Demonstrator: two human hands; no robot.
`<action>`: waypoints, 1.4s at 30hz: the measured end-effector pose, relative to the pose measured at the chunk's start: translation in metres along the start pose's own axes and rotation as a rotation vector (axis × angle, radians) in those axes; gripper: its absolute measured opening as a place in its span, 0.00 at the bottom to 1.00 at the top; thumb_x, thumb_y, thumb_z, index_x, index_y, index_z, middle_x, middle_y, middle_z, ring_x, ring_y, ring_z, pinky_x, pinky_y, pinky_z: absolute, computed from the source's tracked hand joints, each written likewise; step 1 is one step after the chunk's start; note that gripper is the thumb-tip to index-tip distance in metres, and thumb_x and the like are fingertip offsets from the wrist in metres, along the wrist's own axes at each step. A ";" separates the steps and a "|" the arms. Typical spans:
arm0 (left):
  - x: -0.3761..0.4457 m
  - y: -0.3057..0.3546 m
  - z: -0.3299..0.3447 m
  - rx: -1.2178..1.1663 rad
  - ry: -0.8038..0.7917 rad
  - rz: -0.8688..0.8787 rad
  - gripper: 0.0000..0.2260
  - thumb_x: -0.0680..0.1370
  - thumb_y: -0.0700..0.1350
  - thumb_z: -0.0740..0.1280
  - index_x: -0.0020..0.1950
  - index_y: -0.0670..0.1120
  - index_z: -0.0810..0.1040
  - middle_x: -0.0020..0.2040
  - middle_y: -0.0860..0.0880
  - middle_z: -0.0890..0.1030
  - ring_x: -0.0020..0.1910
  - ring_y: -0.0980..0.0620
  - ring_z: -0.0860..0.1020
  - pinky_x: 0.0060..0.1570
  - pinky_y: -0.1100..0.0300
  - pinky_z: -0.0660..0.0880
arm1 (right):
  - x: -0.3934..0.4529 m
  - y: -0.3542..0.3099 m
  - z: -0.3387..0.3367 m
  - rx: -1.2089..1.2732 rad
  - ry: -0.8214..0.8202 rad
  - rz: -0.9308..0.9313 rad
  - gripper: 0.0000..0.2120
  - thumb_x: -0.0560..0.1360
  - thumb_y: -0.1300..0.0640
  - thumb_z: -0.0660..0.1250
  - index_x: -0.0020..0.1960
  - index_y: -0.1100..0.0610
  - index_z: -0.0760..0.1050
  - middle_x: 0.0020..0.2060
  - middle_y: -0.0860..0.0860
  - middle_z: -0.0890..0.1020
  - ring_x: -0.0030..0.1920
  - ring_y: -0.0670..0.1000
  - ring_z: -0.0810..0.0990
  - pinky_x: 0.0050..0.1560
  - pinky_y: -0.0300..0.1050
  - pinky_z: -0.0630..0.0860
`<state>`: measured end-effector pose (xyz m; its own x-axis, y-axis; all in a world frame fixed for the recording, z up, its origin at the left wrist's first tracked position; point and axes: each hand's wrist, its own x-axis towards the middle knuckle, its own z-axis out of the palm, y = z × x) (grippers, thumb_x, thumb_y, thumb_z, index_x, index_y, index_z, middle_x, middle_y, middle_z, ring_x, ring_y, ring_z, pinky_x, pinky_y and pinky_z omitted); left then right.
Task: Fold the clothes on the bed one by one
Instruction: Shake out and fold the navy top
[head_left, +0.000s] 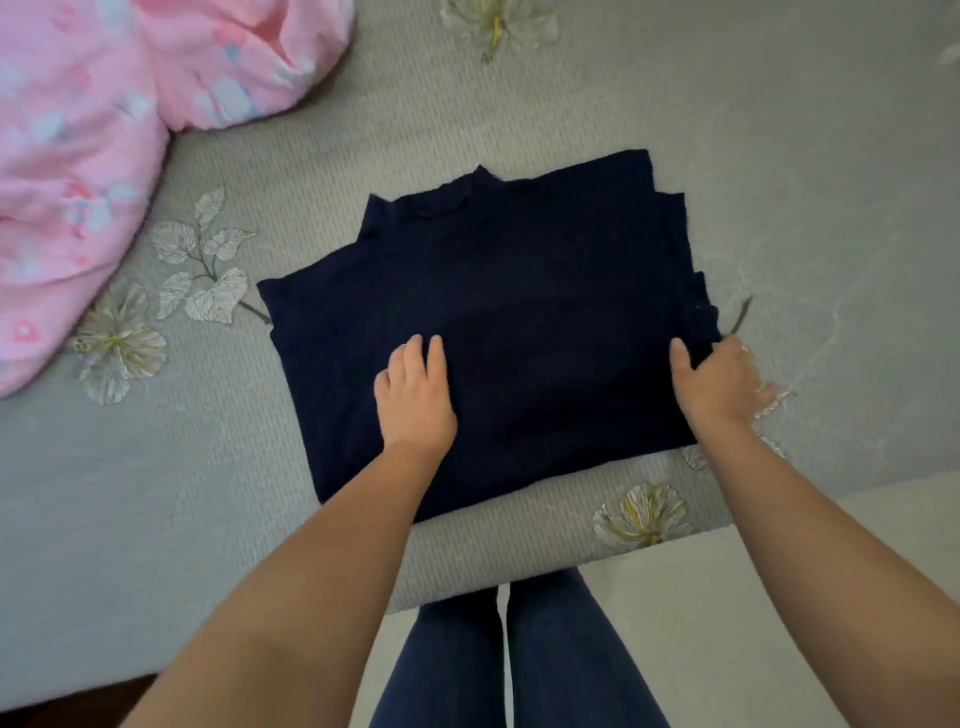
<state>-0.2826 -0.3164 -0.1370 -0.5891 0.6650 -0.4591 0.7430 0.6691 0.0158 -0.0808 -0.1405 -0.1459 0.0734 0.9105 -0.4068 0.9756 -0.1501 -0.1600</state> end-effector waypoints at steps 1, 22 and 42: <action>0.015 0.016 -0.007 0.026 0.009 0.085 0.28 0.77 0.40 0.59 0.74 0.43 0.51 0.73 0.43 0.56 0.71 0.44 0.56 0.67 0.51 0.58 | 0.001 0.000 0.000 0.006 -0.030 0.011 0.25 0.76 0.44 0.60 0.60 0.65 0.69 0.58 0.60 0.76 0.59 0.61 0.73 0.64 0.57 0.58; 0.190 0.189 -0.080 0.216 -0.125 0.725 0.14 0.75 0.36 0.61 0.61 0.42 0.73 0.61 0.42 0.71 0.56 0.43 0.72 0.50 0.54 0.70 | -0.008 0.016 -0.008 0.436 -0.078 -0.165 0.18 0.71 0.61 0.68 0.33 0.54 0.59 0.29 0.44 0.63 0.36 0.51 0.68 0.35 0.42 0.60; 0.091 -0.177 -0.094 -0.090 -0.002 0.837 0.17 0.66 0.24 0.64 0.53 0.30 0.75 0.54 0.32 0.73 0.52 0.36 0.74 0.51 0.52 0.70 | -0.308 -0.152 0.116 0.042 0.102 -0.533 0.17 0.46 0.68 0.78 0.24 0.56 0.72 0.24 0.50 0.74 0.22 0.47 0.71 0.22 0.35 0.63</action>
<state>-0.4979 -0.3434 -0.0985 0.1455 0.9530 -0.2657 0.9061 -0.0205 0.4226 -0.2761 -0.4425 -0.1012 -0.4073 0.8972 -0.1706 0.8742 0.3289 -0.3571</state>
